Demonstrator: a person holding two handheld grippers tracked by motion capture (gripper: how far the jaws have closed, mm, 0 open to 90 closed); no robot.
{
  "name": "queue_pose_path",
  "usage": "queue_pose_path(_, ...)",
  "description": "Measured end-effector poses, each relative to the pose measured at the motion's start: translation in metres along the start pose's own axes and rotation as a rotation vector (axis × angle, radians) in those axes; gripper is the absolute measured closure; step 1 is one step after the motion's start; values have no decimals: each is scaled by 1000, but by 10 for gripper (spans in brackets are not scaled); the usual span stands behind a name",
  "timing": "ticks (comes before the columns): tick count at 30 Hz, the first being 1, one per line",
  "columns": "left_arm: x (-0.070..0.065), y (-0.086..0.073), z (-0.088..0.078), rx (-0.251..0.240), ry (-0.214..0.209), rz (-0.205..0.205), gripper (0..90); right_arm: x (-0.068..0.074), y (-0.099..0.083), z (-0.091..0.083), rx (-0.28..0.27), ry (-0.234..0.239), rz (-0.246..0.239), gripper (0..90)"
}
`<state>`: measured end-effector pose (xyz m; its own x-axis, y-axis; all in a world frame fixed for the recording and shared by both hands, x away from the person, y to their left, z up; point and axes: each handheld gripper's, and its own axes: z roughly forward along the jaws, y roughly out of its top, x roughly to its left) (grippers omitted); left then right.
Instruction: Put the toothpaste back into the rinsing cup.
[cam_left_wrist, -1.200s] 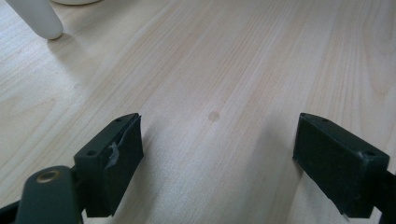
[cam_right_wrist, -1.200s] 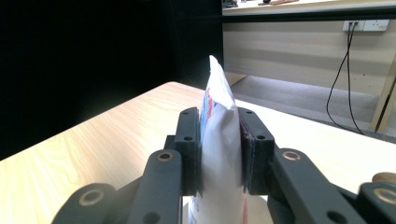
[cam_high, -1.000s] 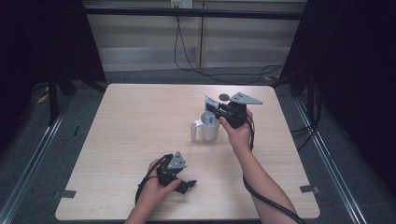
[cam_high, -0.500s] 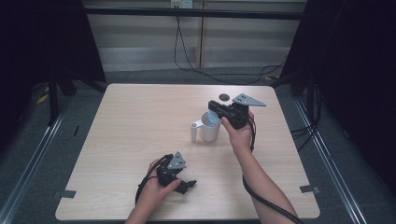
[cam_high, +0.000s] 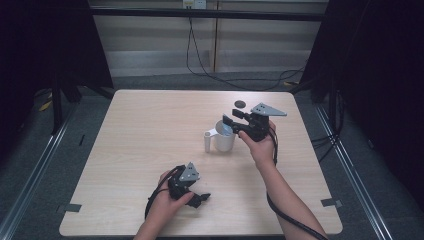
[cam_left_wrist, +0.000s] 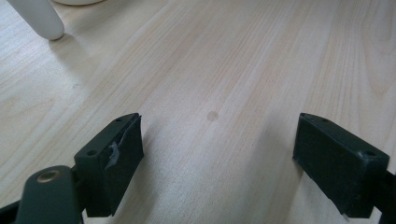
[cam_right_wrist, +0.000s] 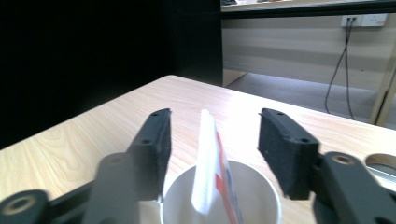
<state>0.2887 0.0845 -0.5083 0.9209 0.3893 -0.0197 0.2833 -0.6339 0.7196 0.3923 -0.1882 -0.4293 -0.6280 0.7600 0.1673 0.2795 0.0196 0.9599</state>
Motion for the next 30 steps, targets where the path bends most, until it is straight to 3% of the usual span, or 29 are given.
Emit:
queue_pose_path(5, 0, 0, 0, 0, 1, 1, 157, -1, 0, -6, 24, 14, 3, 318)
queue_pose_path(13, 0, 0, 0, -2, 3, 0, 157, 0, -4, -12, 71, 8, -35, 230)
queue_pose_path(30, 0, 0, 0, -2, 3, 1, 157, 0, -4, -42, 162, 8, -88, 196)
